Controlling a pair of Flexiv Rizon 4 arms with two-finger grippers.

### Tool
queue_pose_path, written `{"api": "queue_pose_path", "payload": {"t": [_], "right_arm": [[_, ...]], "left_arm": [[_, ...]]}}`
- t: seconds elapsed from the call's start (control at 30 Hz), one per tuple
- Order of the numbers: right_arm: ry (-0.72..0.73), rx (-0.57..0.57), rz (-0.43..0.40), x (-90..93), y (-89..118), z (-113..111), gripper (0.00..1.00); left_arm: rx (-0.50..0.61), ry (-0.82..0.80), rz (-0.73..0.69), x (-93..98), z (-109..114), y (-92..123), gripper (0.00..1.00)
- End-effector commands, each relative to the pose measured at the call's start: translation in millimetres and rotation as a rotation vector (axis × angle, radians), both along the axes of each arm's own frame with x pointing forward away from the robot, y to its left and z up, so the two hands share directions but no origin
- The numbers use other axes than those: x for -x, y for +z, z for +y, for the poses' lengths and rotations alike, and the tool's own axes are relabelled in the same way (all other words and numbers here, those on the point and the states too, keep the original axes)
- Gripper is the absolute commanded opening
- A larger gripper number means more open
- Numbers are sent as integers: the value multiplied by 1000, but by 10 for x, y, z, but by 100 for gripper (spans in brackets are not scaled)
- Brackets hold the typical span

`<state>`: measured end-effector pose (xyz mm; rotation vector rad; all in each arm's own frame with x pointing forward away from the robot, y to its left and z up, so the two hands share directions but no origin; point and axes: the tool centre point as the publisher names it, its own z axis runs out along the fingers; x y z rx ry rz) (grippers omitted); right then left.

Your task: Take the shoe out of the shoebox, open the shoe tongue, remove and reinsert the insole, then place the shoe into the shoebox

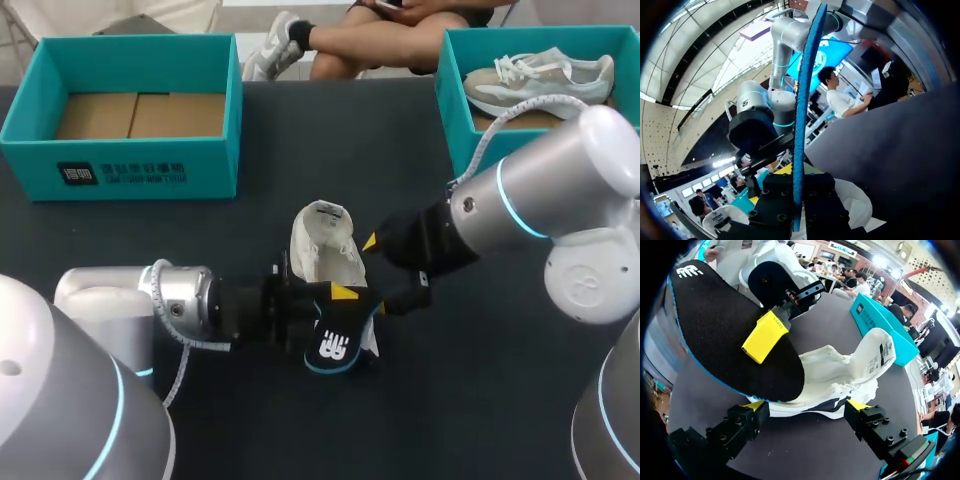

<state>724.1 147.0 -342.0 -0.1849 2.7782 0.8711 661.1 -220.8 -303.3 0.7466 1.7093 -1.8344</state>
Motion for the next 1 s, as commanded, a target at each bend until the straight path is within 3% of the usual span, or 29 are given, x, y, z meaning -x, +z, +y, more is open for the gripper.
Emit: {"api": "queue_pose_path", "payload": {"t": [0.03,0.7,1.0], "right_arm": [[2,2,3,-7,-56,-1,100],[0,-17,12,10,-82,-4,100],[0,-17,12,10,-82,-4,100]], "left_arm": [[11,5,6,-42,-32,-88,0],[4,54,28,-182,79,-389,0],[-22,81,44,-392,137,-495,0]]}}
